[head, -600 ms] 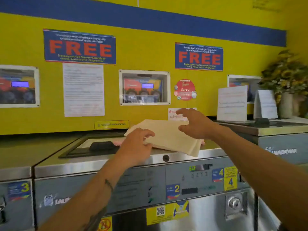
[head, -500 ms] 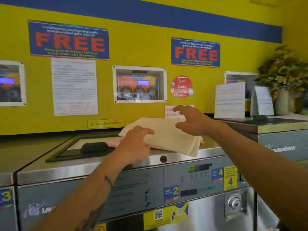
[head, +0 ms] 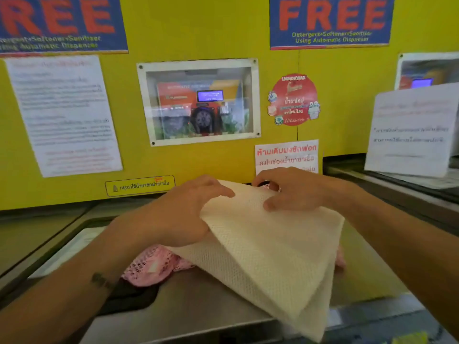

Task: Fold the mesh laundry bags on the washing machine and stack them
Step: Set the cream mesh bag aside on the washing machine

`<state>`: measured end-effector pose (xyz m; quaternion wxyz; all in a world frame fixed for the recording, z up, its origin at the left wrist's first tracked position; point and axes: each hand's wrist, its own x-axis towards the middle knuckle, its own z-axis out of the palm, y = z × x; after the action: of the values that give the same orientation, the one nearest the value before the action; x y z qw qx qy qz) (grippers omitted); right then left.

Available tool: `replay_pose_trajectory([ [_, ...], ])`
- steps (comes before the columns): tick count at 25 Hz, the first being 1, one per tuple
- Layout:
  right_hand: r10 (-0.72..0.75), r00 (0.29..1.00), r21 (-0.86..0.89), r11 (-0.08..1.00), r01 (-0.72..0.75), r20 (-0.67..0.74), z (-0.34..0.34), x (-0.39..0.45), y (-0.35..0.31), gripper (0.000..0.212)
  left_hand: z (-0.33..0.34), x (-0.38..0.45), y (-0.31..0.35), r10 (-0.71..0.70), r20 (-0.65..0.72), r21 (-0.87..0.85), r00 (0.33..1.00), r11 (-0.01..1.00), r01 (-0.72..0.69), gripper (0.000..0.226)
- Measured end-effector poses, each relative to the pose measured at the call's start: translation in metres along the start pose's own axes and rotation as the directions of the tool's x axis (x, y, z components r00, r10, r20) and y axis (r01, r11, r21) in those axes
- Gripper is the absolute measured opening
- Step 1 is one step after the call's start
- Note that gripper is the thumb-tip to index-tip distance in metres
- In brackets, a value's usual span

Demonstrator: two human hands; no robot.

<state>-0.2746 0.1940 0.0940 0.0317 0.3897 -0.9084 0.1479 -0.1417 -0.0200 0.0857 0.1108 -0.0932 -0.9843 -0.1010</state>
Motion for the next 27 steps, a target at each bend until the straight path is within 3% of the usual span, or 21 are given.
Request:
replay_pose_trajectory([
  [3, -0.015, 0.999, 0.019, 1.000, 0.016, -0.045, -0.021, -0.005, 0.009, 0.049, -0.015, 0.025, 0.005, -0.023, -0.003, -0.018, 1.000, 1.000, 0.023, 0.073],
  [7, 0.089, 0.945, 0.112, 0.992, -0.055, -0.315, -0.055, -0.025, 0.042, 0.042, -0.015, 0.064, 0.022, 0.119, -0.266, -0.035, 0.957, 0.990, -0.133, 0.050],
  [9, 0.204, 0.906, 0.076, 0.979, -0.189, -0.371, -0.071, -0.047, 0.071, 0.038, -0.003, 0.082, 0.034, 0.152, -0.341, -0.075, 0.928, 0.979, -0.188, 0.044],
  [12, 0.484, 0.839, -0.155, 0.835, -0.527, -0.247, -0.068, -0.081, 0.111, 0.031, 0.025, 0.094, 0.039, 0.106, -0.187, -0.097, 0.977, 0.987, -0.125, 0.051],
  [14, 0.544, 0.792, -0.174, 0.783, -0.598, -0.277, -0.050, -0.092, 0.110, 0.038, 0.044, 0.095, 0.033, 0.046, 0.049, -0.065, 0.998, 0.997, -0.043, 0.068],
  [16, 0.527, 0.815, -0.036, 0.834, -0.550, -0.240, -0.021, -0.094, 0.095, 0.046, 0.057, 0.094, 0.022, 0.010, 0.259, -0.034, 0.966, 0.999, -0.001, 0.089],
  [19, 0.526, 0.850, -0.066, 0.850, -0.523, 0.032, 0.035, -0.090, 0.062, 0.059, 0.064, 0.090, 0.004, 0.049, 0.310, -0.007, 0.949, 0.999, -0.050, 0.096],
  [21, 0.571, 0.821, -0.107, 0.818, -0.565, 0.025, 0.042, -0.083, 0.062, 0.063, 0.059, 0.086, -0.008, 0.084, 0.245, -0.019, 0.966, 0.997, -0.081, 0.089],
  [23, 0.578, 0.816, -0.014, 0.815, -0.579, -0.016, 0.032, -0.073, 0.052, 0.059, 0.054, 0.082, -0.019, 0.124, 0.100, -0.015, 0.987, 0.992, -0.123, 0.075],
  [25, 0.481, 0.870, 0.121, 0.875, -0.470, -0.102, 0.024, -0.058, 0.025, 0.066, 0.049, 0.077, -0.025, 0.150, -0.038, -0.098, 0.988, 0.983, -0.154, 0.062],
  [27, 0.373, 0.923, 0.306, 0.893, -0.330, -0.095, 0.023, -0.036, -0.008, 0.087, 0.040, 0.074, -0.030, 0.105, -0.092, -0.294, 0.990, 0.947, -0.128, 0.052],
])
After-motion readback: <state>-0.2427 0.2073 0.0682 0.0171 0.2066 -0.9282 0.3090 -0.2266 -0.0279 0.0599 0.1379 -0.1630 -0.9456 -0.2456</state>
